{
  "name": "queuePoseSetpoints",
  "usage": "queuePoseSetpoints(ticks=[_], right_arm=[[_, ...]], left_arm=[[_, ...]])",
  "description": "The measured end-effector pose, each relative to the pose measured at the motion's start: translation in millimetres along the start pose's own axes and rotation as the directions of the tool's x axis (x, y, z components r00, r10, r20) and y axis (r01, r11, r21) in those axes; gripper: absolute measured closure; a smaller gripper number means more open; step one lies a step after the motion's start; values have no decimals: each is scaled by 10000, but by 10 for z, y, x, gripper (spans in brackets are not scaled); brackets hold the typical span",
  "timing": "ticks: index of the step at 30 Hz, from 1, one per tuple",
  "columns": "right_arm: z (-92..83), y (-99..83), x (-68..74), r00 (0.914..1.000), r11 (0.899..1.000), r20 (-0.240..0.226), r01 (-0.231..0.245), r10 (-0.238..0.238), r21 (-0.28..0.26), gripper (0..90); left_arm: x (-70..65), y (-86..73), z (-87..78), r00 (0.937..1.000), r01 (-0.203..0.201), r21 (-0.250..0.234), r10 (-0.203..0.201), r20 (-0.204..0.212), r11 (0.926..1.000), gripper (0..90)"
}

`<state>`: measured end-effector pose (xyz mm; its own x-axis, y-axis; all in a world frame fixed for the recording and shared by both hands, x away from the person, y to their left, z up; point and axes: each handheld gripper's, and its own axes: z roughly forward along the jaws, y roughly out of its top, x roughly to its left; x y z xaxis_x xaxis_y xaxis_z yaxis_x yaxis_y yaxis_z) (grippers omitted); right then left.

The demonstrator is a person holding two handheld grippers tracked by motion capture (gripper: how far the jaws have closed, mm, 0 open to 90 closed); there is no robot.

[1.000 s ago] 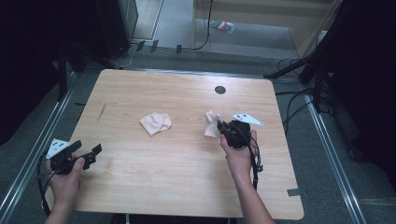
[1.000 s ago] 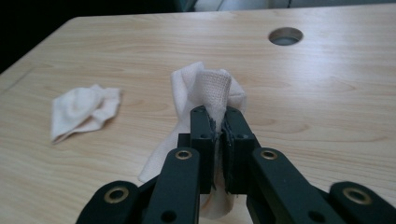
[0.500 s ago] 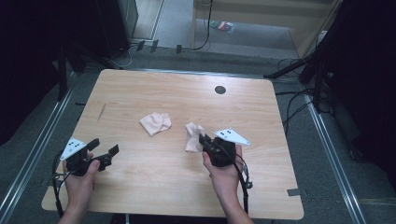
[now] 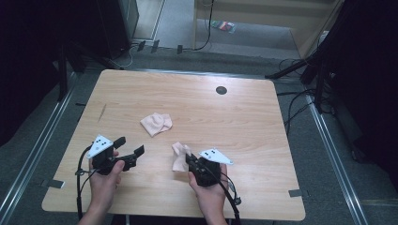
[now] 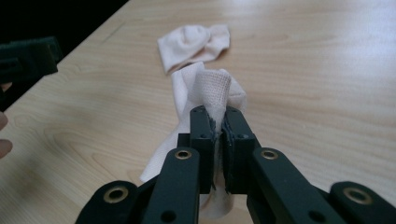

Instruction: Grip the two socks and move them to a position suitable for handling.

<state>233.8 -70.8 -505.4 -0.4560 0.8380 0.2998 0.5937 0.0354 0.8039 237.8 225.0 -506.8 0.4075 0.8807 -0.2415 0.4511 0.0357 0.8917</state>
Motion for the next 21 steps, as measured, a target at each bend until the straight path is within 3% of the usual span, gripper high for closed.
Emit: queuePoseSetpoints(ticks=[8,10,12,16,18,21], right_arm=[[58,-158,-68,9996,9988,124,-265,261,409,856],[80,-171,-79,9998,9988,103,-190,185,445,854],[96,-183,-81,9997,9985,205,-105,95,540,833],[128,-183,-129,9995,9964,310,89,-116,846,612],[119,-136,-189,9995,9960,260,155,-179,883,569],[41,-22,-341,9996,9982,160,-240,232,548,573]], left_arm=[[-121,-208,79,9983,-484,137,479,342,9987,148],[-133,-228,85,9979,-544,204,536,363,9983,149],[-158,-251,103,9958,-678,317,657,637,9972,149],[-177,-256,106,9945,-692,354,662,815,9970,149],[-176,-256,104,9938,-753,361,720,846,9965,150],[-166,-253,104,9939,-689,429,649,887,9967,151]])
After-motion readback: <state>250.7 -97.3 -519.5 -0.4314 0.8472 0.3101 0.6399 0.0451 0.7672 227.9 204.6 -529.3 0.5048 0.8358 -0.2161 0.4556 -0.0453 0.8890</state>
